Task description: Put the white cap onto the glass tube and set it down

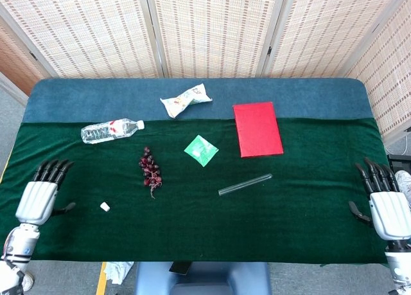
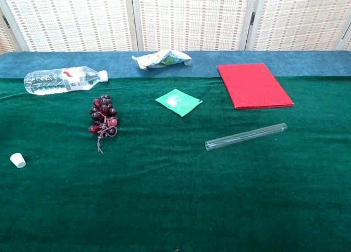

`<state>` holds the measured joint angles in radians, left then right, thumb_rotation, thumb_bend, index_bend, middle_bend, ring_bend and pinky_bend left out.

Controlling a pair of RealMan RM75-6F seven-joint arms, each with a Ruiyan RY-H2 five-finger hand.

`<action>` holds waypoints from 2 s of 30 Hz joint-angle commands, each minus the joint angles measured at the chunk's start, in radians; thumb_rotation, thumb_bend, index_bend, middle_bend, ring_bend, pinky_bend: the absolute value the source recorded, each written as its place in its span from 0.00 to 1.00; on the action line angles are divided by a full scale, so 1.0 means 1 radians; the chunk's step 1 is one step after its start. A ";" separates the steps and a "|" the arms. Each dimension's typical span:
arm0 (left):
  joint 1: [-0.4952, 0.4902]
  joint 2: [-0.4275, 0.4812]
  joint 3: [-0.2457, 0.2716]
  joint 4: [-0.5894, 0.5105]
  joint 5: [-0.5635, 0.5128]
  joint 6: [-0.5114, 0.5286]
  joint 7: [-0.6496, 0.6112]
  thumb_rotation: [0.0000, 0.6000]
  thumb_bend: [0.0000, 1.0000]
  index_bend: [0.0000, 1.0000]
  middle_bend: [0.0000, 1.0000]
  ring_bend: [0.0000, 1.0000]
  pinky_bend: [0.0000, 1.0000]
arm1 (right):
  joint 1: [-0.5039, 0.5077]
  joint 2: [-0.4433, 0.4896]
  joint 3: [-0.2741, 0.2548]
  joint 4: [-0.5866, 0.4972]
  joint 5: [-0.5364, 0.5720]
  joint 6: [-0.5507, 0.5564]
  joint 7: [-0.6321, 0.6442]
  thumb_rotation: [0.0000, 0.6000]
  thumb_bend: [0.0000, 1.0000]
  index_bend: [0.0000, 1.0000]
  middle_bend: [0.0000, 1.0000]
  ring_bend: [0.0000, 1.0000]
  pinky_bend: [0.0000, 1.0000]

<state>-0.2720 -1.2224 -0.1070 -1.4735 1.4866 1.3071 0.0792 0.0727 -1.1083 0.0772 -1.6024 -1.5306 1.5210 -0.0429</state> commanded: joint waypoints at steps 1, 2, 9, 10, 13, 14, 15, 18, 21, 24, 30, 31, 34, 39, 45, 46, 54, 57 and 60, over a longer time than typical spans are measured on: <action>-0.049 -0.038 -0.011 0.059 -0.004 -0.056 -0.031 1.00 0.18 0.12 0.13 0.09 0.00 | 0.000 0.001 0.001 -0.001 -0.001 0.001 0.000 1.00 0.36 0.00 0.00 0.01 0.00; -0.059 -0.047 -0.013 0.074 -0.009 -0.072 -0.033 1.00 0.18 0.11 0.13 0.09 0.00 | 0.000 0.002 0.001 -0.002 -0.001 0.002 0.001 1.00 0.36 0.00 0.00 0.01 0.00; -0.128 -0.090 -0.007 0.144 -0.069 -0.213 -0.011 1.00 0.17 0.06 0.13 0.07 0.00 | 0.001 0.004 0.000 -0.004 -0.001 0.000 0.005 1.00 0.36 0.00 0.00 0.00 0.00; -0.135 -0.094 -0.005 0.152 -0.073 -0.226 -0.006 1.00 0.17 0.06 0.12 0.07 0.00 | 0.001 0.003 0.000 -0.003 0.000 -0.002 0.005 1.00 0.36 0.00 0.00 0.00 0.00; -0.154 -0.111 0.001 0.174 -0.087 -0.263 0.005 1.00 0.15 0.04 0.11 0.05 0.00 | 0.003 0.001 -0.001 -0.001 -0.001 -0.005 0.011 1.00 0.36 0.00 0.00 0.00 0.00; -0.159 -0.118 0.002 0.184 -0.086 -0.266 0.003 1.00 0.15 0.03 0.11 0.05 0.00 | 0.003 0.000 -0.002 0.000 -0.001 -0.005 0.012 1.00 0.36 0.00 0.00 0.00 0.00; -0.164 -0.130 0.004 0.202 -0.082 -0.267 -0.001 1.00 0.14 0.03 0.10 0.04 0.00 | 0.004 -0.001 -0.002 0.001 -0.002 -0.006 0.015 1.00 0.36 0.00 0.00 0.00 0.00; -0.175 -0.157 0.013 0.249 -0.073 -0.271 -0.013 1.00 0.14 0.02 0.10 0.04 0.00 | 0.004 -0.002 -0.003 0.003 -0.005 -0.003 0.019 1.00 0.36 0.00 0.00 0.00 0.00; -0.179 -0.181 0.022 0.282 -0.055 -0.257 -0.034 1.00 0.14 0.01 0.10 0.04 0.00 | 0.001 -0.002 -0.004 0.003 -0.007 0.001 0.023 1.00 0.36 0.00 0.00 0.00 0.00; -0.179 -0.206 0.031 0.318 -0.032 -0.229 -0.060 1.00 0.13 0.01 0.10 0.04 0.00 | -0.002 -0.003 -0.006 0.003 -0.011 0.007 0.026 1.00 0.36 0.00 0.00 0.00 0.00; -0.181 -0.233 0.051 0.365 -0.009 -0.216 -0.091 1.00 0.13 0.01 0.10 0.04 0.00 | -0.010 0.000 -0.009 -0.001 -0.017 0.020 0.029 1.00 0.36 0.00 0.00 0.00 0.00; -0.181 -0.234 0.052 0.364 -0.009 -0.214 -0.098 1.00 0.13 0.01 0.10 0.04 0.00 | -0.011 0.000 -0.010 -0.002 -0.018 0.021 0.029 1.00 0.36 0.00 0.00 0.00 0.00; -0.183 -0.238 0.060 0.370 -0.003 -0.212 -0.097 1.00 0.13 0.00 0.10 0.04 0.00 | -0.012 -0.001 -0.013 -0.003 -0.021 0.022 0.032 1.00 0.36 0.00 0.00 0.00 0.00; -0.185 -0.243 0.066 0.368 0.001 -0.209 -0.104 1.00 0.13 0.00 0.09 0.04 0.00 | -0.014 0.000 -0.014 -0.004 -0.025 0.026 0.035 1.00 0.36 0.00 0.00 0.00 0.00; -0.185 -0.243 0.072 0.352 0.003 -0.203 -0.116 1.00 0.13 0.00 0.09 0.04 0.00 | -0.017 0.002 -0.015 -0.004 -0.025 0.027 0.048 1.00 0.36 0.00 0.00 0.00 0.00; -0.185 -0.243 0.072 0.352 0.003 -0.203 -0.116 1.00 0.13 0.00 0.09 0.04 0.00 | -0.017 0.002 -0.015 -0.004 -0.025 0.027 0.048 1.00 0.36 0.00 0.00 0.00 0.00; -0.197 -0.259 0.073 0.364 -0.003 -0.216 -0.102 1.00 0.13 0.00 0.09 0.04 0.00 | -0.022 0.004 -0.017 -0.002 -0.026 0.034 0.055 1.00 0.36 0.00 0.00 0.00 0.00; -0.198 -0.260 0.072 0.370 -0.007 -0.216 -0.102 1.00 0.13 0.00 0.09 0.04 0.00 | -0.024 0.004 -0.017 -0.002 -0.026 0.036 0.055 1.00 0.36 0.00 0.00 0.00 0.00; -0.198 -0.258 0.069 0.372 -0.014 -0.216 -0.106 1.00 0.13 0.00 0.09 0.04 0.00 | -0.025 0.004 -0.017 -0.002 -0.025 0.035 0.055 1.00 0.36 0.00 0.00 0.00 0.00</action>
<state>-0.4699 -1.4804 -0.0370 -1.1020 1.4735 1.0908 -0.0259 0.0480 -1.1043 0.0605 -1.6042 -1.5551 1.5560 0.0120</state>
